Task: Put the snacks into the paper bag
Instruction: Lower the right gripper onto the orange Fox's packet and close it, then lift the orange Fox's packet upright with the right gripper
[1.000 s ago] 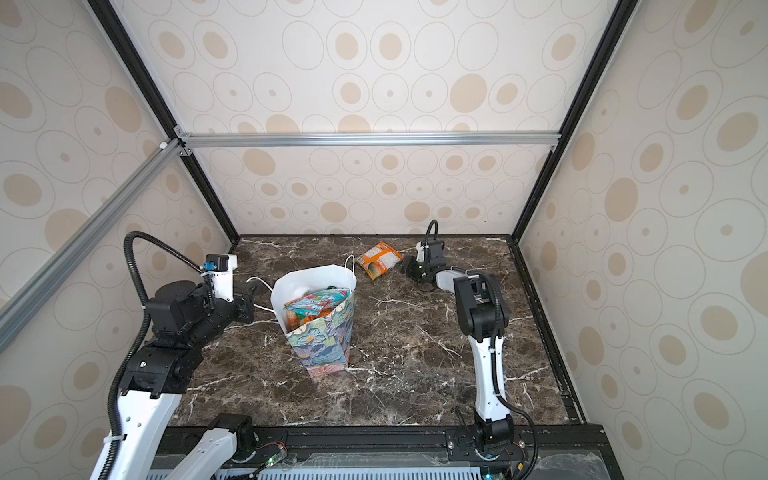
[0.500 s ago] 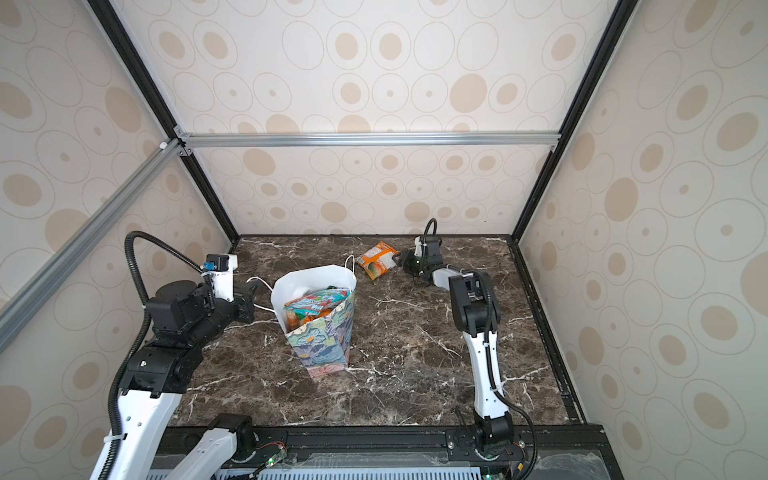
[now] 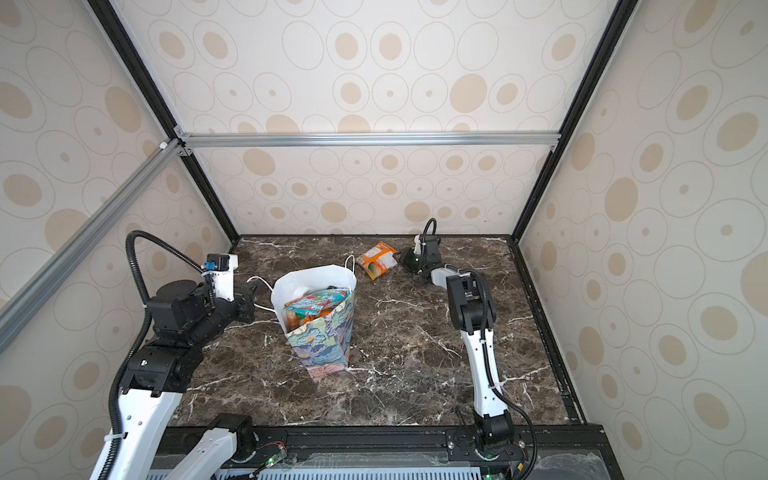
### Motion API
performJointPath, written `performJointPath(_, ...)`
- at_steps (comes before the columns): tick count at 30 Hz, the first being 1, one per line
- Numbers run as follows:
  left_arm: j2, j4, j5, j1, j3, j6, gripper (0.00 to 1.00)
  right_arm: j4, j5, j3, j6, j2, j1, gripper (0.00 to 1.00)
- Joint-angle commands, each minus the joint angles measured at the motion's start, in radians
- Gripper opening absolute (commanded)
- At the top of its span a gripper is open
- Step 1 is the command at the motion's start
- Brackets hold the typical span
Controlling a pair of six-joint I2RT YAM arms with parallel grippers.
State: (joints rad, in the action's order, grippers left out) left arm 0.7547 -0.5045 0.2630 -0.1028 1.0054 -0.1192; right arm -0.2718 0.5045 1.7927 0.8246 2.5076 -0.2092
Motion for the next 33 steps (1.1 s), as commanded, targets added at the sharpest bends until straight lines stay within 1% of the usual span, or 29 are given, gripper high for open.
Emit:
performJointPath(1, -0.002, -0.003, 0.015, -0.001, 0.022, 0.008, 0.03, 0.000, 0.021, 0.000, 0.030, 0.049, 0.002, 0.35)
performJointPath(7, 0.002, -0.005, 0.019, -0.002, 0.022, 0.008, 0.04, -0.020, 0.034, -0.007, 0.041, 0.028, 0.001, 0.13)
performJointPath(11, 0.000, -0.011, 0.007, -0.002, 0.024, 0.013, 0.04, 0.016, 0.033, -0.020, 0.001, -0.026, 0.000, 0.00)
performJointPath(14, -0.001, -0.010, 0.009, -0.002, 0.021, 0.013, 0.04, 0.033, 0.032, -0.048, -0.032, -0.087, 0.001, 0.00)
performJointPath(22, -0.001, -0.002, 0.014, -0.001, 0.021, 0.011, 0.04, -0.001, 0.046, -0.151, -0.057, -0.246, -0.001, 0.00)
performJointPath(28, 0.014, -0.007, 0.016, -0.002, 0.035, 0.011, 0.04, 0.018, 0.063, -0.182, -0.089, -0.345, -0.021, 0.00)
performJointPath(31, 0.008, -0.005, 0.017, -0.002, 0.038, 0.009, 0.04, 0.081, 0.039, -0.173, -0.153, -0.407, -0.043, 0.00)
performJointPath(33, 0.005, -0.005, 0.018, -0.002, 0.036, 0.010, 0.04, 0.144, 0.003, -0.160, -0.200, -0.448, -0.058, 0.00)
